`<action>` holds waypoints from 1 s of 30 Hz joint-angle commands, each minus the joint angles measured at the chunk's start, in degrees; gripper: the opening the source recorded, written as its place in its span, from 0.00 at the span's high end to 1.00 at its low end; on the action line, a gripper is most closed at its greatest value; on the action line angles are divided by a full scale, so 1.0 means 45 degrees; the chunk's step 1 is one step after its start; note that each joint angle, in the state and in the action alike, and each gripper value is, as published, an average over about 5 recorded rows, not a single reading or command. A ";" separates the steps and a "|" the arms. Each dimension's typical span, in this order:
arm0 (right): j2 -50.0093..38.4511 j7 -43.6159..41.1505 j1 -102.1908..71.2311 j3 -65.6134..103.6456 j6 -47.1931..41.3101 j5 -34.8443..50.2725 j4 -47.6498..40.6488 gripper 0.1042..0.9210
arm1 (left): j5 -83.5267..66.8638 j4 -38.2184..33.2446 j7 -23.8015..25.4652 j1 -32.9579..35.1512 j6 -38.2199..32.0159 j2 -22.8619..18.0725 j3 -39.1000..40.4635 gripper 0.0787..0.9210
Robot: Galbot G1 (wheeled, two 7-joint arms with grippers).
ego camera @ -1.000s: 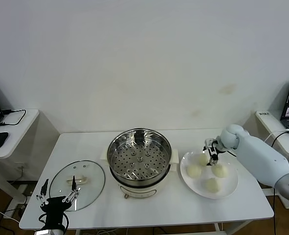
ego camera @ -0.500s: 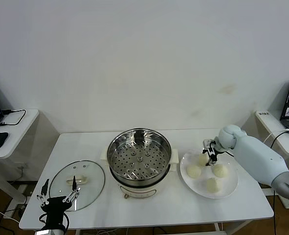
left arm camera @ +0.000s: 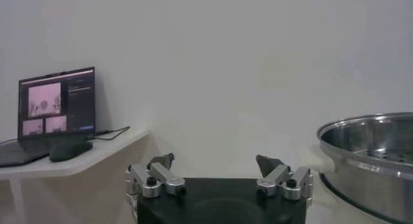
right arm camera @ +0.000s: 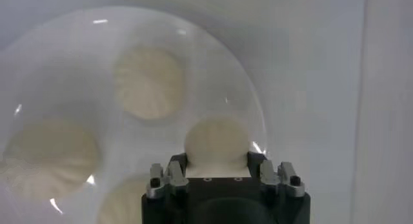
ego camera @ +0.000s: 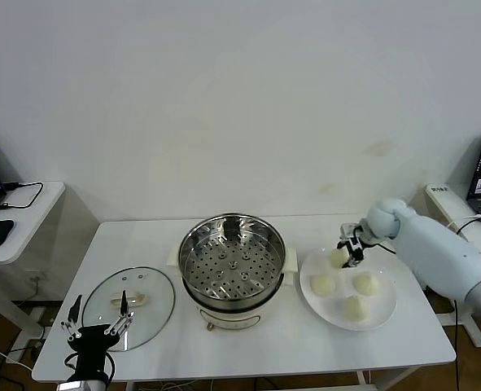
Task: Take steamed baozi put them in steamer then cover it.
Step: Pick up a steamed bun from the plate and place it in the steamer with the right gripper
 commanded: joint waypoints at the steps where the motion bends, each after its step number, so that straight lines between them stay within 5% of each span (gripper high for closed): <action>1: -0.0805 0.0013 0.2879 -0.1743 0.0069 0.2159 0.1756 0.41 | -0.0207 -0.0044 0.0020 -0.0063 0.0092 0.0151 -0.0002 0.12; 16: 0.2586 0.1068 0.7217 -0.5253 0.1519 0.4973 0.1536 0.41 | -0.0781 -0.0016 0.0042 -0.0246 0.0122 0.0600 -0.0289 0.12; 30: 0.6175 0.1652 0.6920 -0.7155 0.4422 0.3122 0.1229 0.41 | -0.0917 -0.0047 0.0045 -0.0296 0.0121 0.0503 -0.0565 0.12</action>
